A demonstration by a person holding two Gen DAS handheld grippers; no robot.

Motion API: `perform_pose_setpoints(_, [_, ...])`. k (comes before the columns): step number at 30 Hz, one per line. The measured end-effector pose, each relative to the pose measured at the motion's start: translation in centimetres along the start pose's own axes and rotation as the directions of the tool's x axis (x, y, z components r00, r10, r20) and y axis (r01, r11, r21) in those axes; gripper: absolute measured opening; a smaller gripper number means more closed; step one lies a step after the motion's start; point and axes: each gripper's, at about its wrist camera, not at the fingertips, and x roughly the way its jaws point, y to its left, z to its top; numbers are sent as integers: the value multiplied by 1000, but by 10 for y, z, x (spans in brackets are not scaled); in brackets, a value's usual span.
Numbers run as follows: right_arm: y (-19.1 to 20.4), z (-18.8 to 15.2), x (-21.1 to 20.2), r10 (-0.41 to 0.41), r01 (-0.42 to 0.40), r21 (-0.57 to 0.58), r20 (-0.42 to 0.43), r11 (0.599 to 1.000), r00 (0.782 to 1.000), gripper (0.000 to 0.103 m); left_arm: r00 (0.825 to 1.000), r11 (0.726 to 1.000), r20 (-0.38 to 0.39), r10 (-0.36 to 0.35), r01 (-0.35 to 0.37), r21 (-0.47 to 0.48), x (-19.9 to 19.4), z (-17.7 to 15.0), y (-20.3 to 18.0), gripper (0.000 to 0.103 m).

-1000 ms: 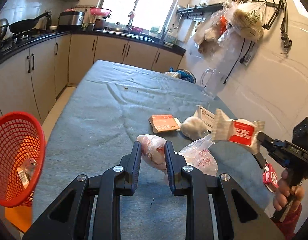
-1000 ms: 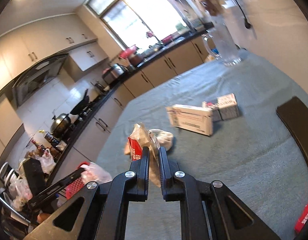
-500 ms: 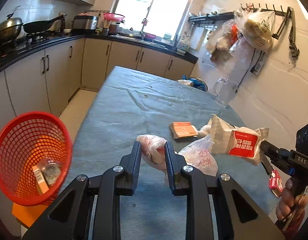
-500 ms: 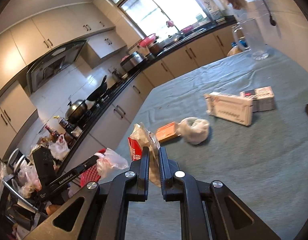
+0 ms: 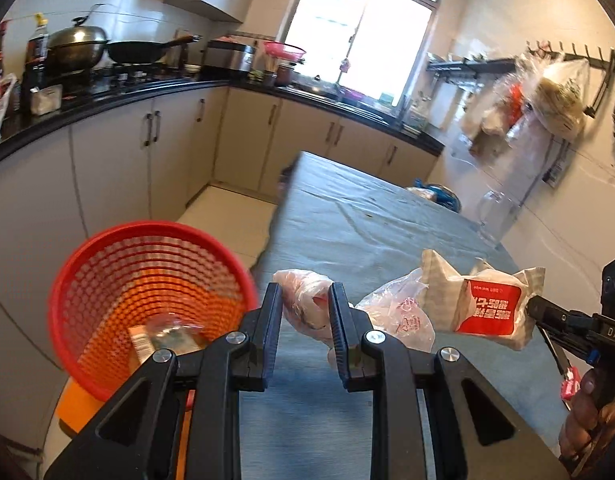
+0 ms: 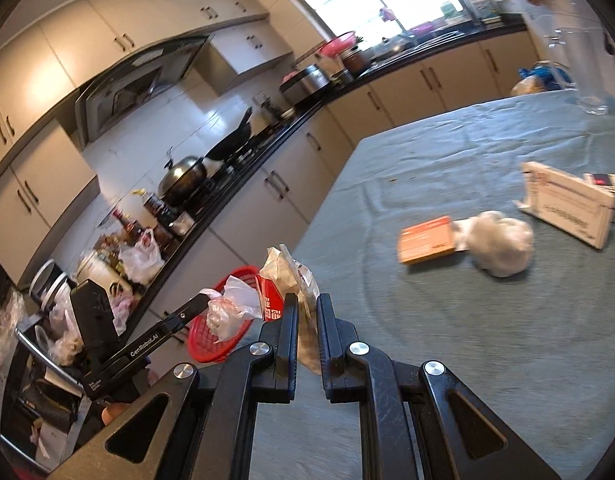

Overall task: Collect trash
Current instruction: 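Carry both bags with both tools over the red basket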

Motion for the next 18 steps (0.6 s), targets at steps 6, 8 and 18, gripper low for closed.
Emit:
perform_pose_setpoints(6, [29, 1, 33, 34, -36, -34, -55, 999, 998, 10, 998, 998, 21, 53, -52, -37, -11, 0, 30, 23])
perform_pose_setpoints(8, [35, 0, 40, 42, -45, -44, -67, 998, 997, 10, 997, 997, 28, 68, -66, -50, -14, -1, 38, 23])
perform_pose_setpoints(18, [70, -3, 83, 61, -72, -81, -128, 994, 990, 10, 990, 982, 36, 137, -132, -133, -23, -4, 84, 23])
